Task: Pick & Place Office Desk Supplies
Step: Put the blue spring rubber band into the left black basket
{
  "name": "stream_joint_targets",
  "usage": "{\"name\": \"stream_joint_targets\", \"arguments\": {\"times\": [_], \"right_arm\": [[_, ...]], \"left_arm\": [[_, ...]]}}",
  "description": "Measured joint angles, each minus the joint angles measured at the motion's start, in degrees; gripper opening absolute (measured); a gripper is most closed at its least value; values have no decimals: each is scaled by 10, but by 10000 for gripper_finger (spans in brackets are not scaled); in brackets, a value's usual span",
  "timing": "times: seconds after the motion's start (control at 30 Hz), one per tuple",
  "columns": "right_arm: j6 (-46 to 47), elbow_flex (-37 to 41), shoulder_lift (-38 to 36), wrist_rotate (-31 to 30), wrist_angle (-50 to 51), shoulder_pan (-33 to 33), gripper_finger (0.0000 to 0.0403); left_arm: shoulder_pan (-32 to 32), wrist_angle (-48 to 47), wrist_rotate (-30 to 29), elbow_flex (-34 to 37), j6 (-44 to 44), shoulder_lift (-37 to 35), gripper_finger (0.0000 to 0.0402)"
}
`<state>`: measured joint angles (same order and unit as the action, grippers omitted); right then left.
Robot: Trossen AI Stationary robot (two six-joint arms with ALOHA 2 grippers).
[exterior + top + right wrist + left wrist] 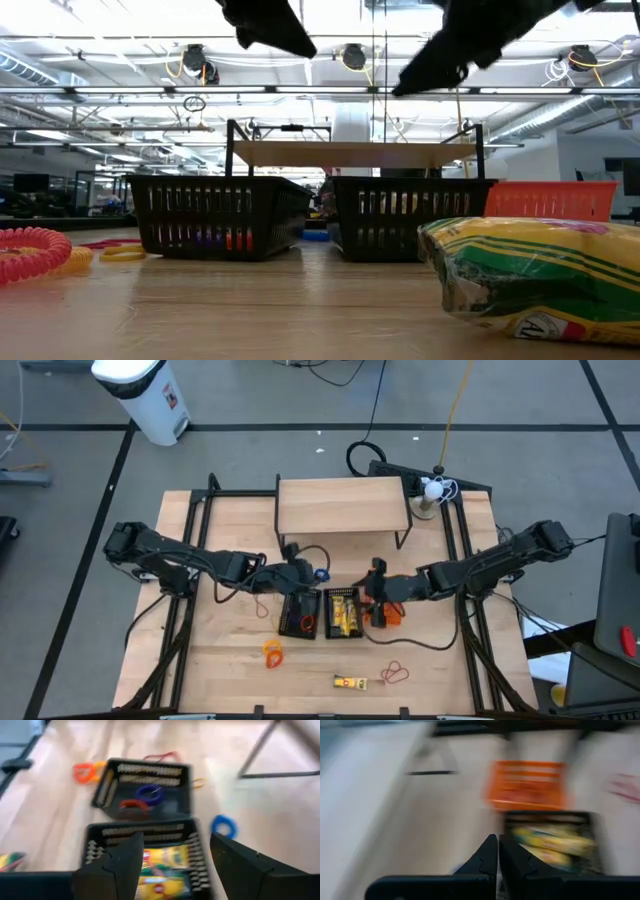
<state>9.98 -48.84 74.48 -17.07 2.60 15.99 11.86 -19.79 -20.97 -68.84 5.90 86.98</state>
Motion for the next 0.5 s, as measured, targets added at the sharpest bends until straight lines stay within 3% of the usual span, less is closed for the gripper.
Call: {"name": "stream_joint_targets", "arguments": {"times": [0.13,0.37,0.5], "right_arm": [[-21,0,-46,-55,-7,0,215],[-98,0,-109,-57,-11,-1,205],[-147,0,-131,-56,-15,-8,204]], "left_arm": [[1,1,134,0,-7,0,19],[-40,-41,148,0,65,0,20],[-84,-57,185,0,121,0,37]]}}
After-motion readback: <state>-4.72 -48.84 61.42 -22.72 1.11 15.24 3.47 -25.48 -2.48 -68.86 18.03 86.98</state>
